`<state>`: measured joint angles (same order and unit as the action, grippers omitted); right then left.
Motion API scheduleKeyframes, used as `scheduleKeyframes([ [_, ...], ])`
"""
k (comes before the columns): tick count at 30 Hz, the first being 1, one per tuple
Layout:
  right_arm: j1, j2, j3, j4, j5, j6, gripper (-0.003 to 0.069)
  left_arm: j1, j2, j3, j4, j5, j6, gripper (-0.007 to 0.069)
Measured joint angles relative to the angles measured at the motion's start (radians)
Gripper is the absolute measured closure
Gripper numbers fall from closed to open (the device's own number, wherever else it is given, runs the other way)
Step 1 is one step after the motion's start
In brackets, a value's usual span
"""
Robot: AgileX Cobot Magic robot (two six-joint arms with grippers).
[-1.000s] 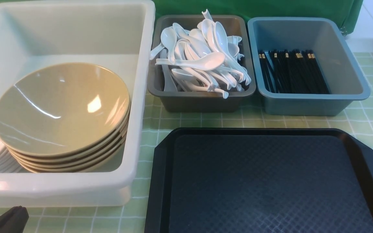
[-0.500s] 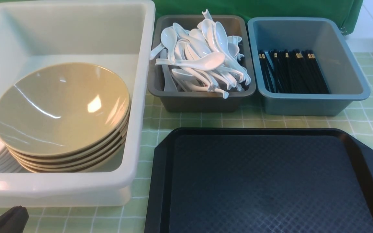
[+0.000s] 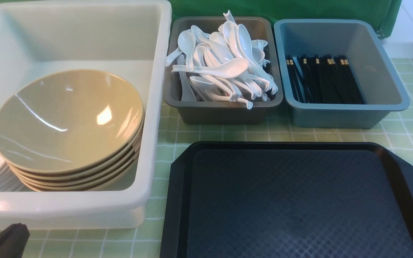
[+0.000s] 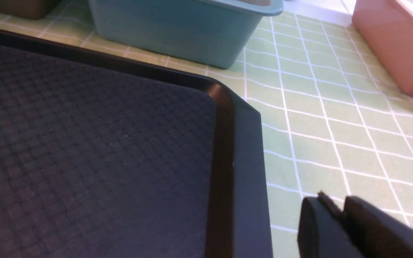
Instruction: On green table put chopsticks spoon bowls plates into blue grey white boxes.
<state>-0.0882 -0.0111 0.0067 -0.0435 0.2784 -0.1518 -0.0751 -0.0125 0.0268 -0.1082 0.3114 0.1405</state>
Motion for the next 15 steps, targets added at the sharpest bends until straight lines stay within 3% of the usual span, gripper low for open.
scheduleKeyframes([
  [15,0.000,0.000,0.001,0.000,0.000,0.000,0.0544,0.000,0.000,0.000,0.000,0.000,0.000,0.0626],
])
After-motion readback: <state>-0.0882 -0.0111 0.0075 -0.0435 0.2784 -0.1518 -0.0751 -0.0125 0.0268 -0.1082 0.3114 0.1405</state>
